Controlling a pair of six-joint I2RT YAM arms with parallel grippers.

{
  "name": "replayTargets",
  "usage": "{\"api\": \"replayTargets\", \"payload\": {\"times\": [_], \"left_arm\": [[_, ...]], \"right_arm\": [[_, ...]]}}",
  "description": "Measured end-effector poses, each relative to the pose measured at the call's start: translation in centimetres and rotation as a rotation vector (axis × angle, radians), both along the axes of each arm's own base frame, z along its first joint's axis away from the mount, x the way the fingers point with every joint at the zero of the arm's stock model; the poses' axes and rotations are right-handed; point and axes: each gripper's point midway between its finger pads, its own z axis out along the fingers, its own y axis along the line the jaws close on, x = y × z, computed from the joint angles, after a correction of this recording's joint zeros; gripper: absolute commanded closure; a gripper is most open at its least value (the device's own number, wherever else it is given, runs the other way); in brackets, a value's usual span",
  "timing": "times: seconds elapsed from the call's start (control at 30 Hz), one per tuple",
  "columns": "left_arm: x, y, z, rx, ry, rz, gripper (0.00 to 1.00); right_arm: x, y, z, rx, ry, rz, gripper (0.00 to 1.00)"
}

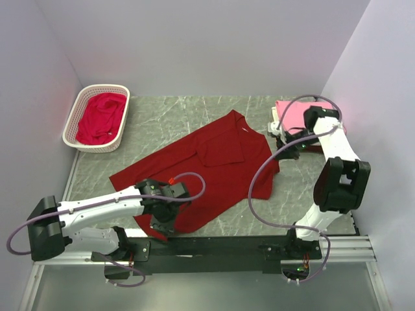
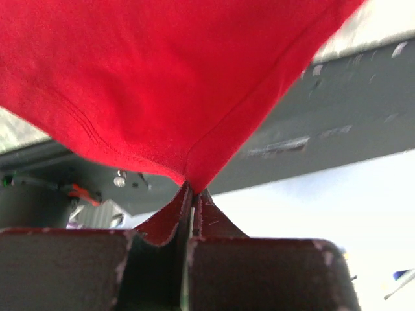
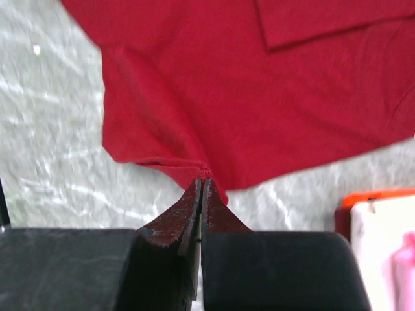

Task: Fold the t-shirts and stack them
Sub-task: Fold the tshirt

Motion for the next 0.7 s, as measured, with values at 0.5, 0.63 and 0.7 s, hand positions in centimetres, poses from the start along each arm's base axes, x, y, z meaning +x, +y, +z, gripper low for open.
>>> {"api": "replayTargets", "payload": {"times": [0.5,0.63,0.7], "left_arm": [[6.1,2.5,1.1,-0.096,-0.128,0.253,0.99],[7.0,3.5,1.2,-0.095,-0.162,0.304,0.99],[7.3,4.0,1.2,-0.090,-0.171,0.331,0.99]], "right_arm": [[7.8,5.4,1.4,0.041,0.069,-0.038,1.00],[9.4,6.5,1.9,0.050,0.060,-0.048,1.00],[10.0,6.9,2.3,0.056,0.058,-0.056,1.00]]}}
